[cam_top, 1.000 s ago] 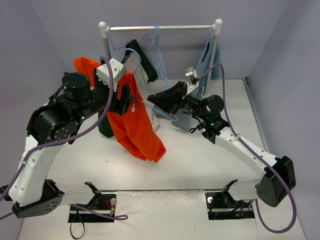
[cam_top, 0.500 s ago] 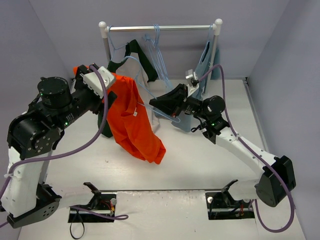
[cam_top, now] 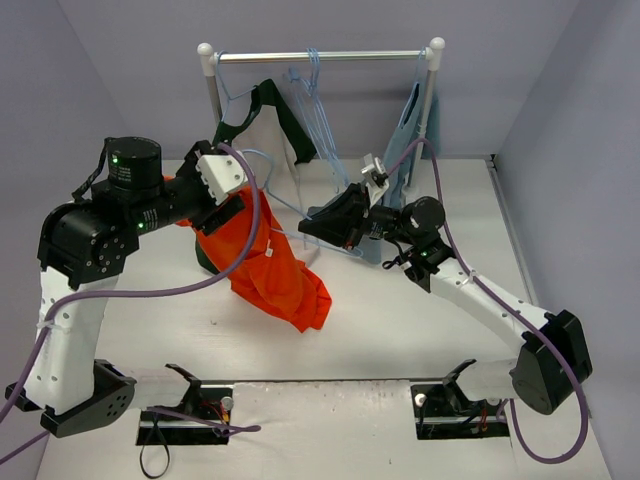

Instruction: Place the t-shirt on the hanger

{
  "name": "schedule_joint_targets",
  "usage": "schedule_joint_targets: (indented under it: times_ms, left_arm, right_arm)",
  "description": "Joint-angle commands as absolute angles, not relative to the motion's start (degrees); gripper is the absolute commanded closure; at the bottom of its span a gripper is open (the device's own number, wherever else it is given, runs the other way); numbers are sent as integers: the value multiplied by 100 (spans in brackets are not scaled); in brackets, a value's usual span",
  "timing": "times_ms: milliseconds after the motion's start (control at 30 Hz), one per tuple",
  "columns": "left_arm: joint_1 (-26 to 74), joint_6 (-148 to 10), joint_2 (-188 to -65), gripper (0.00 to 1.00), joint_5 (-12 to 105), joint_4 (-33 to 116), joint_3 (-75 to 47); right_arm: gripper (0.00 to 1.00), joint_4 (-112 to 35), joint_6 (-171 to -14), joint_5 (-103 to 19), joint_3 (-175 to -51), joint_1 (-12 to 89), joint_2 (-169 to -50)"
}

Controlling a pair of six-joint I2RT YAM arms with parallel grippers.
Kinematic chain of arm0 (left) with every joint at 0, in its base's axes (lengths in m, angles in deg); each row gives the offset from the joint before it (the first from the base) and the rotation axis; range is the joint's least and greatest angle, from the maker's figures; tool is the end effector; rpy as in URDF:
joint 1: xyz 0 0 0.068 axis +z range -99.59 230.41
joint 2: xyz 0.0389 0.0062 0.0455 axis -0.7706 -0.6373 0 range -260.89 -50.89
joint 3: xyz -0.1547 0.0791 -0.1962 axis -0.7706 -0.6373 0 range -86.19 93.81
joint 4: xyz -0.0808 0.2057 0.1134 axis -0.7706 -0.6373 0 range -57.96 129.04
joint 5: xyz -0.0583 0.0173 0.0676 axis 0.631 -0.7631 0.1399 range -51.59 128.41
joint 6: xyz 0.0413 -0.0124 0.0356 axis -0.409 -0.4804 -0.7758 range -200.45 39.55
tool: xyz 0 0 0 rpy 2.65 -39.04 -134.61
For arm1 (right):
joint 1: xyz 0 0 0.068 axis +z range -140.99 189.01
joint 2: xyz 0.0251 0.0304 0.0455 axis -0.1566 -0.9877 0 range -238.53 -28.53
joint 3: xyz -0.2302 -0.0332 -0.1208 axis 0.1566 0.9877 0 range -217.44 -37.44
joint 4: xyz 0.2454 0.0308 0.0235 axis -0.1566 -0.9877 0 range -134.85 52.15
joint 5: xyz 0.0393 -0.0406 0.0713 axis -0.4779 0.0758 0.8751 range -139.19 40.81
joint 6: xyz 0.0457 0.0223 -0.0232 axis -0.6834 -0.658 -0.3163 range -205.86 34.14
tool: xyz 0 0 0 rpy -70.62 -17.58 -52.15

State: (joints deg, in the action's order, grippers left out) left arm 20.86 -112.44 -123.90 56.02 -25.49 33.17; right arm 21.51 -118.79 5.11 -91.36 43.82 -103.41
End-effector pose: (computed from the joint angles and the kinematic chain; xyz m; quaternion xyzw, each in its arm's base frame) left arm 0.1399 -0.0927 0.5294 0.4866 0.6419 -0.1116 0.5821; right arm 0.2012 0.1781 0.3910 -0.4171 0.3805 0.6114 0.5545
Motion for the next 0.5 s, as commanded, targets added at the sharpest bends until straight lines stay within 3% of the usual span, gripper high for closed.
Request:
schedule_joint_targets:
  times_ms: [0,200,467]
  left_arm:
    - [2257,-11568,-12336,50,6353,-2627,3123]
    - [2401,-11622,-12278,70,6768,-2653,2847]
    - [2530,-11708,-12276,66,7006,-2649,2622]
  right_arm:
    - [100,2870,-11820,738,-9246,4320,-10058]
    - [100,2825,-11863,862,-9237,4285,-10025]
    - [100,2825,-11917,926,-9238,4284,-10030]
